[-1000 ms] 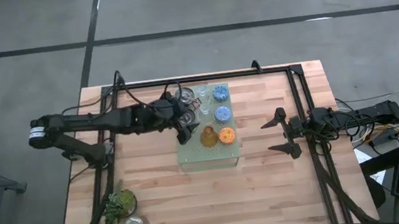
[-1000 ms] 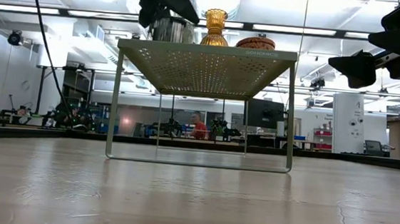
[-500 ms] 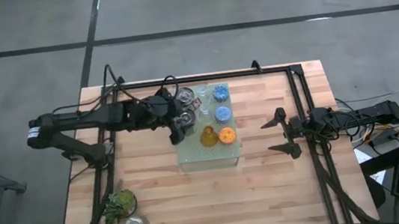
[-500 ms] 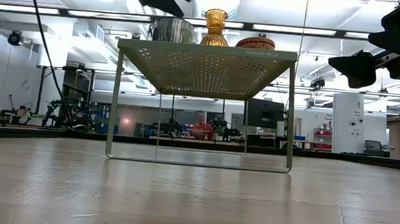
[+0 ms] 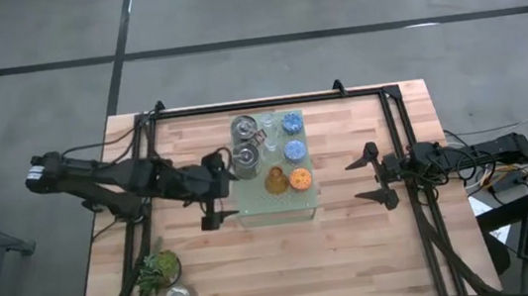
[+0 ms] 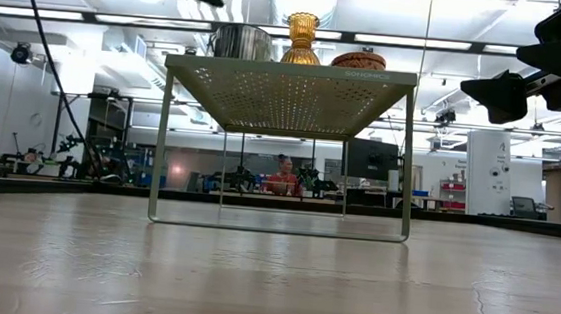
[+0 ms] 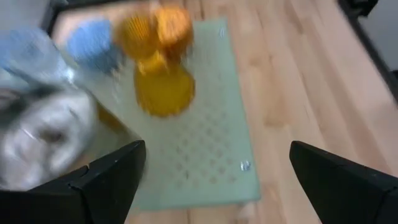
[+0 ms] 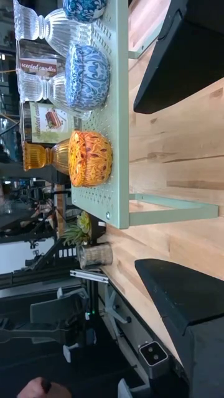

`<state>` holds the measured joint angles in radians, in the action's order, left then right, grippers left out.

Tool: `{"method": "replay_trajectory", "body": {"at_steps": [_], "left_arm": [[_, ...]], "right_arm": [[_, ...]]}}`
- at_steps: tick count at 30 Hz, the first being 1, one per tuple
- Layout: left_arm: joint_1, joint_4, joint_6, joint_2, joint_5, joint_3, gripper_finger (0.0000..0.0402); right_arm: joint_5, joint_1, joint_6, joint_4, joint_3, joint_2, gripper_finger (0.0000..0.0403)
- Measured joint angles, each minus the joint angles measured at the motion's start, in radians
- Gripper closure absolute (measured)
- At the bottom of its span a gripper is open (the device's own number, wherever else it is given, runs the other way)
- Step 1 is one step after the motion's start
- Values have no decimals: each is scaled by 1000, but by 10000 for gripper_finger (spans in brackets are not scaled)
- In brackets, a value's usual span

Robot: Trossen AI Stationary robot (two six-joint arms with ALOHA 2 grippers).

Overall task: Pick & Place candle stick holders
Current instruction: Put the green scented candle on the shelf aligned with the other brown scented candle, then put the brown scented candle on the shelf aligned with the other green scented candle

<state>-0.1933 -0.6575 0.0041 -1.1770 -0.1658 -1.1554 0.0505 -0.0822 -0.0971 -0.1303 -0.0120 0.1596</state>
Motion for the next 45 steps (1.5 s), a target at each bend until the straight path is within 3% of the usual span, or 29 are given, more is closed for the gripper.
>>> {"method": "replay_trajectory", "body": {"at_steps": [11,40,45], "left_arm": [[5,190,-2,-11,-13,174,2],[87,352,18,-12,-72,219,2],[68,318,-27,16,37,219,2]], "right_arm": [[0,0,0,0,0,0,12],[0,0,0,0,0,0,12],[0,0,0,0,0,0,12]]}}
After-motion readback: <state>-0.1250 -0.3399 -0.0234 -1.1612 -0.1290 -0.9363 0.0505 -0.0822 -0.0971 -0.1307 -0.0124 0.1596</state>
